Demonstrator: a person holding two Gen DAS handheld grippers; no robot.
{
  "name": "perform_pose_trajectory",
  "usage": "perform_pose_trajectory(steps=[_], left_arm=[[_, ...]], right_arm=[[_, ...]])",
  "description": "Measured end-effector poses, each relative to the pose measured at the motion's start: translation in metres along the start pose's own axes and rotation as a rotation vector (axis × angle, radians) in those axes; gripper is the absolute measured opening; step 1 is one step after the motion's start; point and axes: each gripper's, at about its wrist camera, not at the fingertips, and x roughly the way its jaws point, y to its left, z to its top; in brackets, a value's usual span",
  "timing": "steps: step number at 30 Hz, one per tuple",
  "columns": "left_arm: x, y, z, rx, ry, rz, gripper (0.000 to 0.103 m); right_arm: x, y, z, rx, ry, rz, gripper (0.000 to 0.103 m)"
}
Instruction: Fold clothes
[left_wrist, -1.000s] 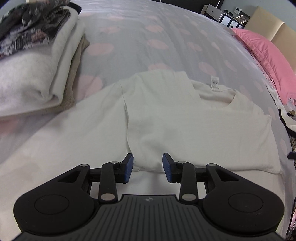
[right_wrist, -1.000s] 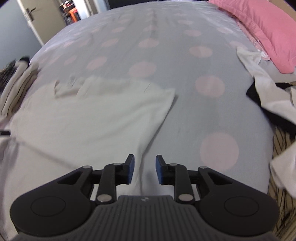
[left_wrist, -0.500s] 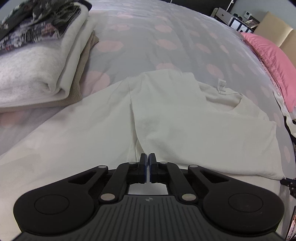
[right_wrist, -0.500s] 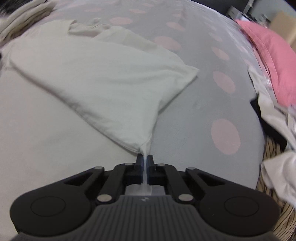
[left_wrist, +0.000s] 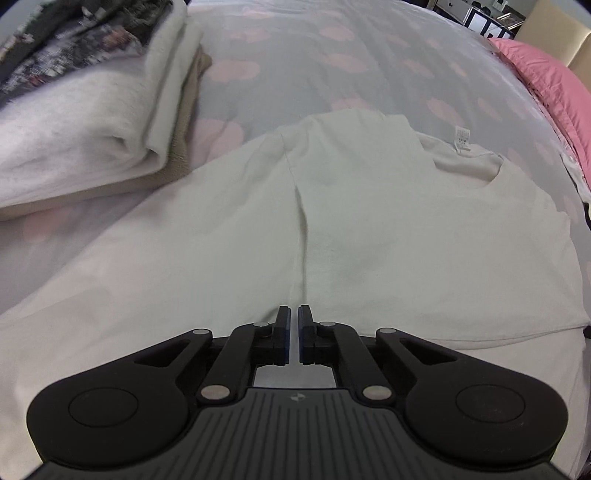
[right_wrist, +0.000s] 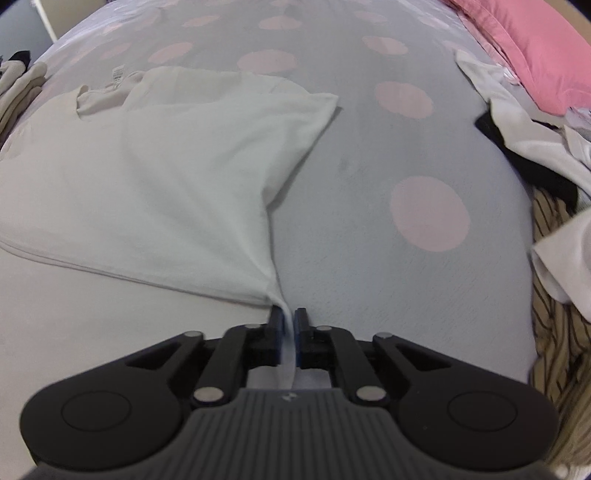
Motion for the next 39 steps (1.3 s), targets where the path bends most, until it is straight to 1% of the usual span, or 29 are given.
perform_pose_trajectory(steps=[1,2,4,7,9,11,12,15,16,19,23,27,30,33,35,38,39], left_arm=[[-0.010,0.004,-0.002,-0.002,-0.017,-0.002,0.015],[-0.019,0.008,-0.003,-0.005,-0.033,-0.003,0.017],[-0.039,0.020,-0.009,-0.021,-0.063,0.012,0.019],[-0.068,0.042,-0.020,-0.044,-0.081,0.049,0.019],[-0.087,0.058,-0.027,-0.050,-0.093,0.086,0.020],[-0.109,0.076,-0.036,-0.066,-0.114,0.133,0.024],[-0.120,0.087,-0.041,-0.082,-0.126,0.155,0.028],[-0.154,0.126,-0.056,-0.161,-0.162,0.230,0.034],[-0.163,0.139,-0.062,-0.192,-0.173,0.258,0.039],[-0.186,0.180,-0.082,-0.287,-0.197,0.335,0.040],[-0.199,0.229,-0.106,-0.434,-0.198,0.402,0.040],[-0.201,0.261,-0.125,-0.537,-0.195,0.440,0.040],[-0.196,0.278,-0.132,-0.587,-0.192,0.443,0.040],[-0.185,0.286,-0.136,-0.610,-0.173,0.440,0.040],[-0.179,0.291,-0.139,-0.624,-0.160,0.437,0.038],[-0.173,0.294,-0.143,-0.624,-0.166,0.419,0.014],[-0.173,0.293,-0.143,-0.619,-0.170,0.418,0.000]], right_arm=[[-0.006,-0.002,-0.002,0.009,-0.004,0.001,0.024],[-0.012,-0.004,-0.004,0.018,-0.009,0.002,0.026],[-0.023,-0.008,-0.008,0.046,-0.012,0.001,0.028],[-0.035,-0.012,-0.015,0.098,-0.012,0.019,0.030],[-0.041,-0.011,-0.020,0.116,-0.012,0.036,0.031],[-0.045,-0.008,-0.026,0.120,-0.013,0.047,0.034],[-0.046,-0.007,-0.029,0.119,-0.012,0.051,0.035],[-0.047,-0.003,-0.038,0.123,-0.003,0.064,0.038],[-0.047,-0.002,-0.041,0.124,0.000,0.064,0.038],[-0.048,0.003,-0.049,0.122,0.002,0.062,0.038],[-0.051,0.012,-0.057,0.121,-0.001,0.066,0.039],[-0.056,0.020,-0.062,0.116,-0.003,0.070,0.040],[-0.060,0.026,-0.066,0.112,-0.003,0.073,0.040],[-0.063,0.032,-0.070,0.108,-0.004,0.076,0.041],[-0.066,0.036,-0.073,0.106,-0.005,0.078,0.041],[-0.071,0.040,-0.074,0.101,-0.016,0.077,0.041],[-0.073,0.040,-0.074,0.100,-0.018,0.075,0.041]])
